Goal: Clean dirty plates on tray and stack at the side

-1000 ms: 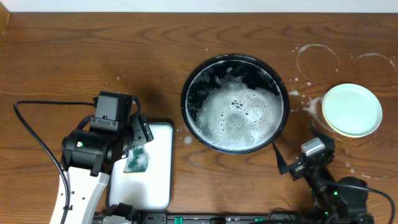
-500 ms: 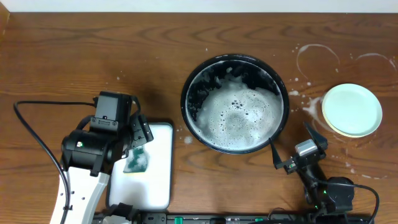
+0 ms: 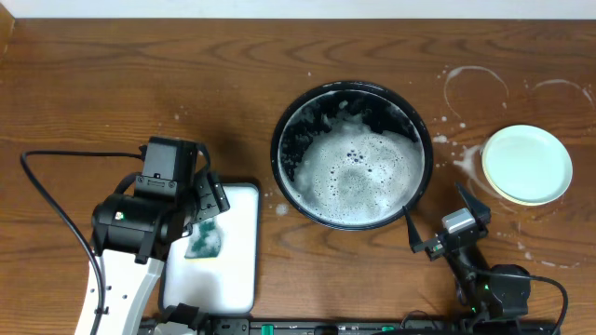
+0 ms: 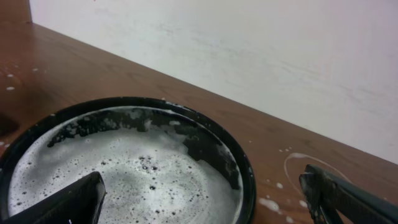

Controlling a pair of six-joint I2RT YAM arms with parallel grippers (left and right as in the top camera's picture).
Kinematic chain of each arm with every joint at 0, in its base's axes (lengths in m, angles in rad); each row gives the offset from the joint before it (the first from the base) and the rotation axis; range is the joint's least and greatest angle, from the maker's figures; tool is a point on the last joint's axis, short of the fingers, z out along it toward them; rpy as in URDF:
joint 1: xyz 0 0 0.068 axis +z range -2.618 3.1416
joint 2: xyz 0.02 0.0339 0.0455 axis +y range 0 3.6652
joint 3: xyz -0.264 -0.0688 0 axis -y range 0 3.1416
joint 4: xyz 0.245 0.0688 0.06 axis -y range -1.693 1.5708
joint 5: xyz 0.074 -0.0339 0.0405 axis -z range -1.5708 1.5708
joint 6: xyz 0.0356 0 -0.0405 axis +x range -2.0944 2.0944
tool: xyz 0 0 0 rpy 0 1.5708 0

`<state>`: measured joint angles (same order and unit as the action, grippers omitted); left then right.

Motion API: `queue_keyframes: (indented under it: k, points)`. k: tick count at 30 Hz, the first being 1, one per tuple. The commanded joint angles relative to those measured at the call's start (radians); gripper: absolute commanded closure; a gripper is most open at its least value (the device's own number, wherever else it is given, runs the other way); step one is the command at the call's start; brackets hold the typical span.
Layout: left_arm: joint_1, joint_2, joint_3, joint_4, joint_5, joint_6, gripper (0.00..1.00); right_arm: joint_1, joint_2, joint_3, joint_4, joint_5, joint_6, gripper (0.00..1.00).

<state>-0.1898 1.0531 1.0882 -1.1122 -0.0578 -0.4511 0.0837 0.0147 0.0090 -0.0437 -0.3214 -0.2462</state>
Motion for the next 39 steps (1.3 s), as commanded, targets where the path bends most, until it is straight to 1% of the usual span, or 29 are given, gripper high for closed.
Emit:
queue_keyframes:
  k: [1,7,9,10,12,17,22,28,32,35,39]
  points:
    - [0.005,-0.001,0.016,-0.001,-0.002,0.002,0.18,0.010,-0.010,-0.003,-0.002,0.003,-0.005,0.01]
    - [0.008,-0.007,0.013,0.003,-0.016,0.006,0.18,0.010,-0.009,-0.003,-0.002,0.003,-0.005,0.01]
    - [0.017,-0.040,0.004,0.008,-0.045,0.010,0.18,0.010,-0.009,-0.003,-0.002,0.003,-0.005,0.01]
    - [0.026,-0.071,-0.014,0.034,-0.047,0.009,0.18,0.010,-0.009,-0.003,-0.002,0.003,-0.005,0.01]
    - [0.051,-0.134,-0.061,0.122,-0.047,0.009,0.18,0.010,-0.009,-0.003,-0.002,0.003,-0.005,0.01]
    - [0.138,-0.359,-0.272,0.451,0.010,0.009,0.18,0.010,-0.009,-0.003,-0.002,0.003,-0.005,0.01]
    - [0.166,-0.595,-0.496,0.661,0.014,0.014,0.18,0.010,-0.008,-0.003,-0.002,0.003,-0.005,0.01]
    - [0.168,-0.864,-0.729,0.831,0.013,0.032,0.18,0.010,-0.008,-0.003,-0.002,0.003,-0.005,0.01]
    - [0.181,-1.000,-0.856,0.892,0.014,0.031,0.18,0.010,-0.008,-0.003,-0.002,0.003,-0.005,0.01]
    - [0.186,-1.052,-0.921,0.927,0.013,0.032,0.18,0.010,-0.008,-0.003,-0.002,0.003,-0.005,0.01]
    - [0.187,-1.052,-1.004,1.024,0.014,0.032,0.18,0.010,-0.008,-0.003,-0.002,0.003,-0.005,0.01]
